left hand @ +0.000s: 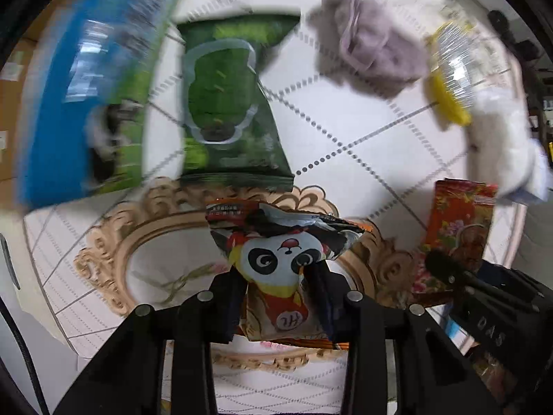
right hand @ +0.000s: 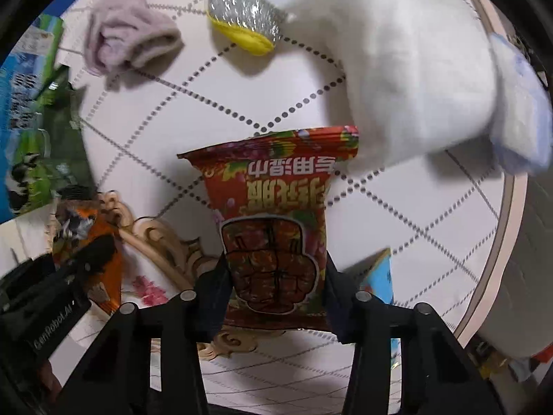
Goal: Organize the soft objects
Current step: 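Lower both bags into the cardboard box and open both tools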
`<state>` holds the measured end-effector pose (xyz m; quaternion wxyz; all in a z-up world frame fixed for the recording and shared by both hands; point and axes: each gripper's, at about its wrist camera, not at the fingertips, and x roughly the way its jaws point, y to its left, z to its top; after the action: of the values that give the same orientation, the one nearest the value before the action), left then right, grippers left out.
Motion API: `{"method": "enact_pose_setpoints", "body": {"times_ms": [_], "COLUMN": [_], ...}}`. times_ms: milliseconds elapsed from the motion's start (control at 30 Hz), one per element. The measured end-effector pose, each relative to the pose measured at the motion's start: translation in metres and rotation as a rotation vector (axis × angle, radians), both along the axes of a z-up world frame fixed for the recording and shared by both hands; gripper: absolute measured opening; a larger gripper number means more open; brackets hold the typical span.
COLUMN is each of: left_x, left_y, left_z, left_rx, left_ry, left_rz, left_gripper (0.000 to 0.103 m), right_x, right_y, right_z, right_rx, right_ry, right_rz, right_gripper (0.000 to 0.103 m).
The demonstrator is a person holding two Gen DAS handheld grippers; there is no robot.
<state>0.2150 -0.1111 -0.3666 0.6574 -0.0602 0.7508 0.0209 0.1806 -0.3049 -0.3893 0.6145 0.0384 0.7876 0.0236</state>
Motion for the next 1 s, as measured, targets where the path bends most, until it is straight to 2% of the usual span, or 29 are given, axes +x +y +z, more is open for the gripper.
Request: {"method": "enact_pose_setpoints", "body": {"times_ms": [167, 233, 300, 333, 433, 500, 533, 700, 833, 867, 1000], "left_x": [-0.022, -0.017, -0.001, 0.005, 0.039, 0.061, 0.072, 0.128, 0.157, 0.162, 0.182], "left_y": [0.025, 0.057, 0.096, 0.115, 0.17, 0.212, 0.228, 0.295, 0.325, 0.328, 0.339], "left_z": [0.087, 0.124, 0.153, 0.162, 0.172, 0.167, 0.159, 0.106, 0.068, 0.058, 0.025], "left_rx": [-0.058, -0.09, -0.11, -0.117, -0.107, -0.095, -0.102, -0.104, -0.112, -0.117, -0.125], "left_ry": [-0.144, -0.185, -0.213, -0.222, -0.243, -0.241, -0.228, -0.153, -0.094, -0.076, -0.019], "left_rz": [-0.001, 0.014, 0.032, 0.04, 0.067, 0.093, 0.097, 0.113, 0.089, 0.078, 0.048], "left_gripper": [0.032, 0.033, 0.033, 0.033, 0.033, 0.033, 0.033, 0.033, 0.033, 0.033, 0.033], "right_x": [-0.025, -0.029, -0.016, -0.002, 0.024, 0.054, 0.069, 0.13, 0.169, 0.174, 0.192], "right_y": [0.02, 0.039, 0.064, 0.077, 0.143, 0.183, 0.207, 0.3, 0.346, 0.367, 0.387], "right_z": [0.042, 0.069, 0.113, 0.135, 0.156, 0.171, 0.166, 0.115, 0.069, 0.083, 0.054], "right_rx": [0.115, 0.17, 0.233, 0.26, 0.342, 0.337, 0.329, 0.267, 0.229, 0.223, 0.189], "right_ry": [-0.088, -0.137, -0.194, -0.215, -0.262, -0.271, -0.271, -0.234, -0.18, -0.168, -0.134], "right_rz": [-0.013, -0.007, -0.006, -0.006, 0.011, 0.044, 0.056, 0.091, 0.092, 0.091, 0.092], "right_gripper": [0.048, 0.048, 0.048, 0.048, 0.048, 0.048, 0.048, 0.048, 0.048, 0.048, 0.048]}}
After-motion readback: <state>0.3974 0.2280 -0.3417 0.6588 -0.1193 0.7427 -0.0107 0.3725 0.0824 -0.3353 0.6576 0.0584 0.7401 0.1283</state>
